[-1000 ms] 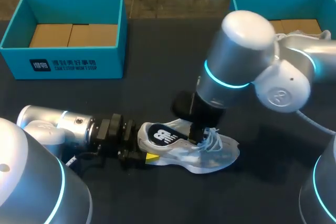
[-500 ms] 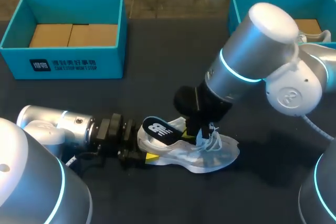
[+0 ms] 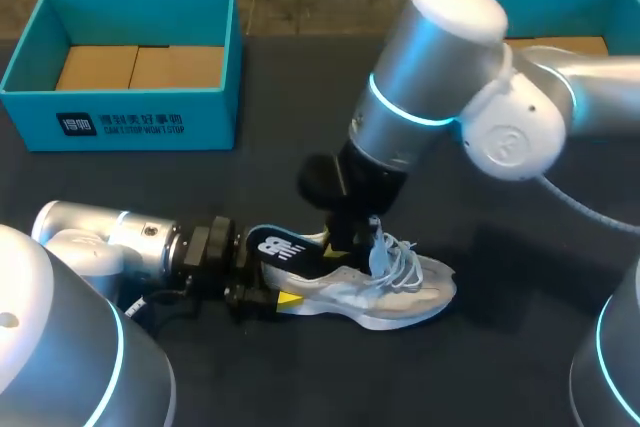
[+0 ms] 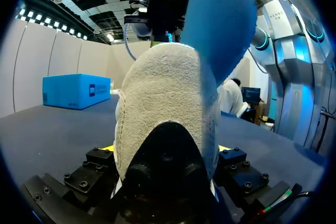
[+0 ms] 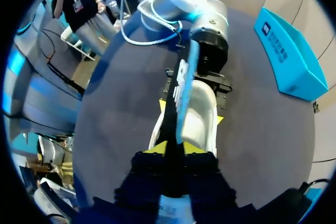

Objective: Take the shoe out of the shoebox, open the shoe tongue, remove and reinsert the insole, then place the shoe into the shoebox

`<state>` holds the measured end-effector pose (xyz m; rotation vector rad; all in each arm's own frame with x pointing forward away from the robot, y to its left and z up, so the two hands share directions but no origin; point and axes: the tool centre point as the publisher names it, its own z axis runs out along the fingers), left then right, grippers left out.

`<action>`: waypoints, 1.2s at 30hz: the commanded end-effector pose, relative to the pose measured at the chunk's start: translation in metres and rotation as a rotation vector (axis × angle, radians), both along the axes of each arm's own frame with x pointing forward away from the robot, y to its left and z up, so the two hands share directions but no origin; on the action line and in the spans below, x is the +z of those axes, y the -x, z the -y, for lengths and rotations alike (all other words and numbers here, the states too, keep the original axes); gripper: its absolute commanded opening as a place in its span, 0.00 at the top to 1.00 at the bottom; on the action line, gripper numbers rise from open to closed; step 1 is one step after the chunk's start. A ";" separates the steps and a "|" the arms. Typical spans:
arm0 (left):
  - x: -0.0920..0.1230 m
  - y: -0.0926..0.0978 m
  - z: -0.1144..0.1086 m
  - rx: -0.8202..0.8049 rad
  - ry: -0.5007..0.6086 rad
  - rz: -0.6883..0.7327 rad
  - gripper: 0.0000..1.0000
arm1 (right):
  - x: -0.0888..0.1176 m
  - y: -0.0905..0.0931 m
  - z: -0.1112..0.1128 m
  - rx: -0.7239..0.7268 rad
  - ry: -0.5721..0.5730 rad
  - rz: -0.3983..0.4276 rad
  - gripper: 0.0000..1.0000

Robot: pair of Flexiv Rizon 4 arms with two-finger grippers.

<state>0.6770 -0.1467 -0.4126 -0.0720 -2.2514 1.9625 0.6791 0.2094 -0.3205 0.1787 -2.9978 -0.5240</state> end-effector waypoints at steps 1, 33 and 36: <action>0.000 0.000 0.001 0.002 0.000 0.000 1.00 | 0.005 -0.007 0.002 -0.012 0.022 -0.016 0.25; 0.000 0.000 0.001 0.002 0.000 0.000 1.00 | 0.012 -0.021 -0.011 0.007 -0.124 -0.225 1.00; 0.000 0.000 0.001 0.002 0.000 0.000 1.00 | 0.017 -0.024 -0.015 0.043 -0.166 -0.241 1.00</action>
